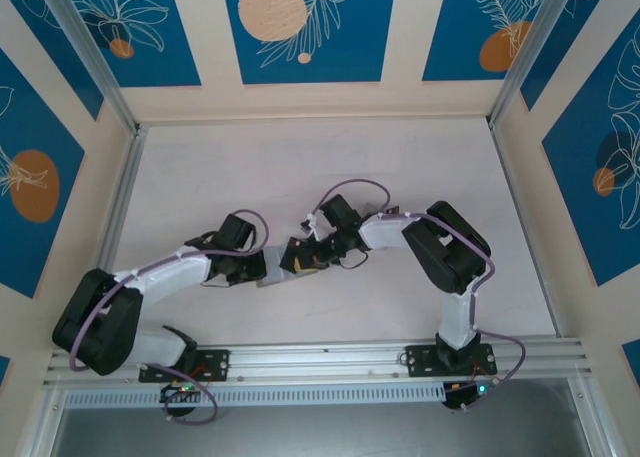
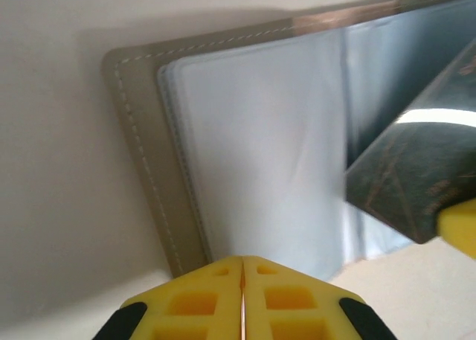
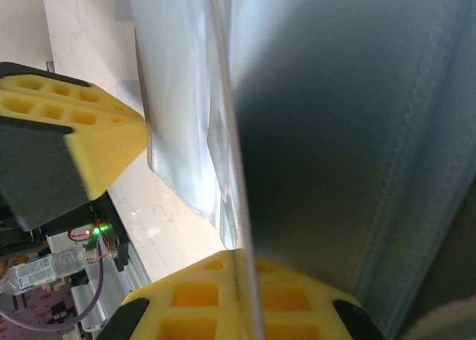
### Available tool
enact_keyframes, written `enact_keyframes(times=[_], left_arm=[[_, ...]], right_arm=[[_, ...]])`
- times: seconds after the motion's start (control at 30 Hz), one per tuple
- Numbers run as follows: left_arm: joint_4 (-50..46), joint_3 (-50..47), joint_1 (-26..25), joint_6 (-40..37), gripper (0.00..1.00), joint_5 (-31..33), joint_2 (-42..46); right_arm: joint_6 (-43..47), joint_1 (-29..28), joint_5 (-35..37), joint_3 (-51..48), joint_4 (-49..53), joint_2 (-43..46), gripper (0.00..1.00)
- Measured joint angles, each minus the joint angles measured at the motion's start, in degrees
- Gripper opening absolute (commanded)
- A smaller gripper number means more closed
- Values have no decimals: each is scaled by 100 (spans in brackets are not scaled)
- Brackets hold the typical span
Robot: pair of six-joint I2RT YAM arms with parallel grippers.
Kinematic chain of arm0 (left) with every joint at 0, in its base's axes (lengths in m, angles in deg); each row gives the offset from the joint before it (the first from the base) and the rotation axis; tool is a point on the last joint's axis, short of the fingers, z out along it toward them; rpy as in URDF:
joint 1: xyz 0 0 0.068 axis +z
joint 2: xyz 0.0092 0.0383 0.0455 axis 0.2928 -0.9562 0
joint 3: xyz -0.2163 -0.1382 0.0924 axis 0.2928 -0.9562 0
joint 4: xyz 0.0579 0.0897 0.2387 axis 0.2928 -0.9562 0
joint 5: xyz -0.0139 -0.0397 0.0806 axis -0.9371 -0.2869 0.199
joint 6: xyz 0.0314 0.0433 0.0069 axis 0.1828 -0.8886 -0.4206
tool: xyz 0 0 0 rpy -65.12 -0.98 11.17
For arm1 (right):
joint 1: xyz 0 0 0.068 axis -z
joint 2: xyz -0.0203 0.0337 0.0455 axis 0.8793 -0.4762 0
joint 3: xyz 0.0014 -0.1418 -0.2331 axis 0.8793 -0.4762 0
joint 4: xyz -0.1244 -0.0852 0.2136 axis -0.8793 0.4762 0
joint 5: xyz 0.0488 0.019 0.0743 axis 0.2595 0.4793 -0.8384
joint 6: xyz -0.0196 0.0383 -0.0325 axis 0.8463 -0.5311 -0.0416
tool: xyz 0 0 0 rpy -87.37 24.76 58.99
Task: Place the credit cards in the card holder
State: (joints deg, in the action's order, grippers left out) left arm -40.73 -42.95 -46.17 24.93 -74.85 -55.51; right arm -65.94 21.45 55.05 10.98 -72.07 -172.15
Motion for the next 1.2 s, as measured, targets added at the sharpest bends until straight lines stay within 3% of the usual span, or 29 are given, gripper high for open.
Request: enact_keyframes(times=[0.47,1.2], left_arm=[[-490,109,76,22,7,343,48],[-380,70,90,-24,7,350,-293]], right_arm=[[2,-15,-103,81,131,-42,0],[-2,-52,-247,254,236,-74,0]])
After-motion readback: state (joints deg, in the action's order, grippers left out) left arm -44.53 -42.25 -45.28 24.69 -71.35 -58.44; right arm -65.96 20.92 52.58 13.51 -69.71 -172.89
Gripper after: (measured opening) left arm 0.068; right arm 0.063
